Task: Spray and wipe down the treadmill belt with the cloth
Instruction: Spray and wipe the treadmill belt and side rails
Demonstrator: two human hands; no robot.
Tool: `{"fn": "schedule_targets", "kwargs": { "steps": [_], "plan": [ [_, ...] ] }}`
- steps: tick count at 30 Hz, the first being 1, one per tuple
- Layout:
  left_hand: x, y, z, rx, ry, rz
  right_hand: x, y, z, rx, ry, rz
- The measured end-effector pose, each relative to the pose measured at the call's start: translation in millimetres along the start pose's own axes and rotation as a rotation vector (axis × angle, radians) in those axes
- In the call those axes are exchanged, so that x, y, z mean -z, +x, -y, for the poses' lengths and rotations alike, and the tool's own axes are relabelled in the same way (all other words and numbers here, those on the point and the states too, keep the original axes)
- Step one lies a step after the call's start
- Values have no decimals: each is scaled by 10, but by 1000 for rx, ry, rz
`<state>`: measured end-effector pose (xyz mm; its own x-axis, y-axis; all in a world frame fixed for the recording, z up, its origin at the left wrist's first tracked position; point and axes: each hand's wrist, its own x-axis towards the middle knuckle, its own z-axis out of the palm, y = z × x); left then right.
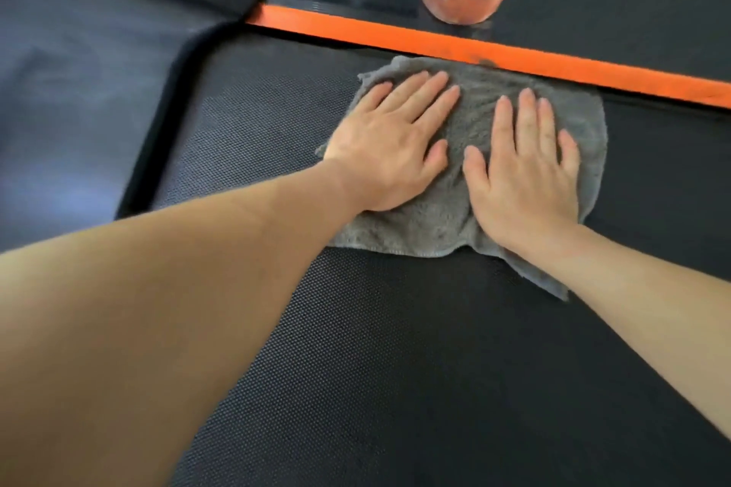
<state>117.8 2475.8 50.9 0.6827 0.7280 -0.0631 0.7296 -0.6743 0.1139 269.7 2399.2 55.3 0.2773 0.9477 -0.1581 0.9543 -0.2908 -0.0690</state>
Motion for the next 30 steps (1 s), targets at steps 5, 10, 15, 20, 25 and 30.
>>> {"fn": "schedule_targets", "kwargs": {
  "steps": [5, 10, 15, 20, 25, 30],
  "plan": [
    [122, -218, 759, 36, 73, -59, -17, 187, 797, 24, 70, -42],
    [252, -622, 1616, 116, 220, 30, -70, 350, 1692, 370, 81, -62],
    [266, -606, 1479, 275, 106, 56, -69, 413, 1780, 401, 64, -42],
    [262, -593, 908, 554, -14, 65, -17, 255, 1281, 515, 61, -10],
    [116, -279, -258, 514, -21, 96, 12, 57, 62, 473, 36, 5],
    [-17, 286, -1583, 361, -5, 130, 87, -120, -1458, 382, 32, 11]
  ]
}}
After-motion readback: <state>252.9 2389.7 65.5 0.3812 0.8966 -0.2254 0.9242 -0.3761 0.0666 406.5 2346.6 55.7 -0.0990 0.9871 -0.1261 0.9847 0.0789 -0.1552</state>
